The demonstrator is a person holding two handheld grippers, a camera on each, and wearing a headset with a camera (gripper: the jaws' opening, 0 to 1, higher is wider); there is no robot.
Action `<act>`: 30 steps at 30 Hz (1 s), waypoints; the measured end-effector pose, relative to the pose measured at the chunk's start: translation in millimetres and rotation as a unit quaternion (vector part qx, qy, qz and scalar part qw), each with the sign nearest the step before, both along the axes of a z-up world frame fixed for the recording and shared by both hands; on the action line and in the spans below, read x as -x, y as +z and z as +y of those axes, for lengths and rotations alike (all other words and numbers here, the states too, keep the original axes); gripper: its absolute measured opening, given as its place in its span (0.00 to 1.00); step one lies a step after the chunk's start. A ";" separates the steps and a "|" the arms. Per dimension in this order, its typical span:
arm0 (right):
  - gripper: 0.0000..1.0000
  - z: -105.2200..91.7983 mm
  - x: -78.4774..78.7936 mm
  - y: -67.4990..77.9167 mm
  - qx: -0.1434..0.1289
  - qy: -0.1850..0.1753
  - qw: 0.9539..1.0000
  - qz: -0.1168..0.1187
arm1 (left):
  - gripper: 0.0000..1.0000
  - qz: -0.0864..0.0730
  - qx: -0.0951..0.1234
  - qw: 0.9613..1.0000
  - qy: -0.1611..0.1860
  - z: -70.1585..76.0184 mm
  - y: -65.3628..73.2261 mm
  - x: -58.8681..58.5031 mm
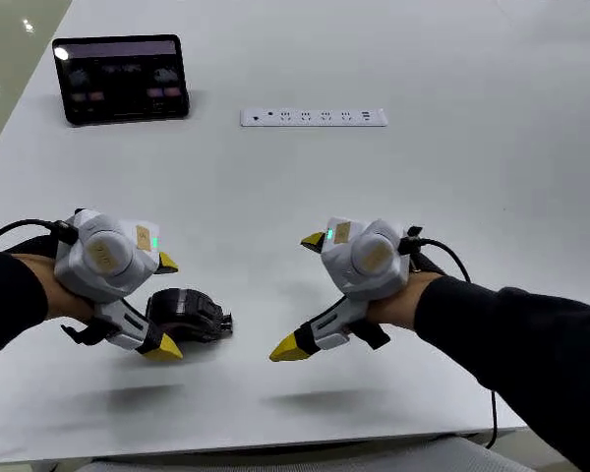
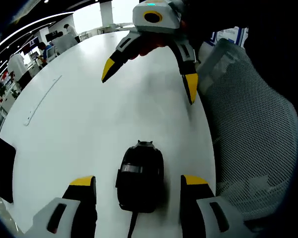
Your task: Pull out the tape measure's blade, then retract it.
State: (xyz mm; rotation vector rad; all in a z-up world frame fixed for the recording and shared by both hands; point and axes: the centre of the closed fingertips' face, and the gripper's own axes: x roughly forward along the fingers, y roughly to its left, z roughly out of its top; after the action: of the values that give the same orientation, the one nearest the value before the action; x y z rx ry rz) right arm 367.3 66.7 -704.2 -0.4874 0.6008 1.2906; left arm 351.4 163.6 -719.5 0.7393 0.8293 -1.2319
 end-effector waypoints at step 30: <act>0.26 60.7 19.1 -47.3 0.027 0.104 0.994 0.021 | 0.32 0.012 -0.018 1.000 -0.013 -2.1 -5.0 0.9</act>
State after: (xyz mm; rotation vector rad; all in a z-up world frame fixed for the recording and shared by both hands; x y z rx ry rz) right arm 348.2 127.4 -751.5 -0.5797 0.6347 1.4877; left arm 350.5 161.4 -724.6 0.7679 0.8660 -1.2531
